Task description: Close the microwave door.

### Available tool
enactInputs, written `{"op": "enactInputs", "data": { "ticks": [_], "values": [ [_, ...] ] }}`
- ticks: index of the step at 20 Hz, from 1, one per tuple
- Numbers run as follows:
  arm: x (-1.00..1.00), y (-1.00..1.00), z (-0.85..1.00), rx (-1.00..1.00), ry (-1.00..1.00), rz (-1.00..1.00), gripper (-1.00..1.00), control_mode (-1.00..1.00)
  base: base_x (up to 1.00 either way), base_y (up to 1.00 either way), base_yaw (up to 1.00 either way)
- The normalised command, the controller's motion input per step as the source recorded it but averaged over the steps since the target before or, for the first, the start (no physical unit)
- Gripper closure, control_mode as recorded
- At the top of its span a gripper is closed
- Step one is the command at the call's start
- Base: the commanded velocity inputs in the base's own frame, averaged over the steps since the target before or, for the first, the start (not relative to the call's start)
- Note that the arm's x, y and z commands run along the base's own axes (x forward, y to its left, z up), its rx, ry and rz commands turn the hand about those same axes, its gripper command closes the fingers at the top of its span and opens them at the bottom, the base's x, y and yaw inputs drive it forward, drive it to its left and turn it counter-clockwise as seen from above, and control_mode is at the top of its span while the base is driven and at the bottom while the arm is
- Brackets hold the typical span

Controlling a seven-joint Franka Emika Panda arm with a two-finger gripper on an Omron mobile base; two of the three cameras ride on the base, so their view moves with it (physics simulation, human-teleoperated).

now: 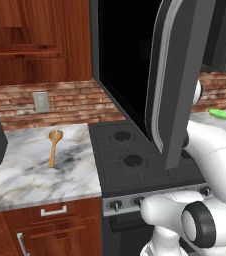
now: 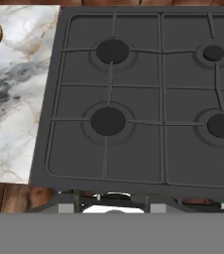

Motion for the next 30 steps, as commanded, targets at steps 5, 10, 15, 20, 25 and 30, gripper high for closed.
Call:
{"op": "enactInputs", "data": {
  "ticks": [5,10,15,20,25,30],
  "values": [
    [-0.52,-0.02,0.02,0.02,-0.13,0.0,-1.0,-1.0,0.0,0.0,0.0],
    [-1.0,-0.21,0.63,0.12,-0.51,-0.05,-1.0,-1.0,0.0,0.0,0.0],
    [-1.0,-0.33,0.96,0.11,-0.45,0.0,-1.0,-1.0,0.0,0.0,0.0],
    [-1.0,-0.1,0.89,0.02,-0.51,-0.04,-1.0,-1.0,0.0,0.0,0.0],
    [-1.0,0.03,0.78,-0.11,-0.47,-0.19,-1.0,-1.0,0.0,0.0,0.0],
    [-1.0,0.01,0.48,-0.03,-0.41,-0.12,-1.0,-1.0,0.0,0.0,0.0]
  ]
}}
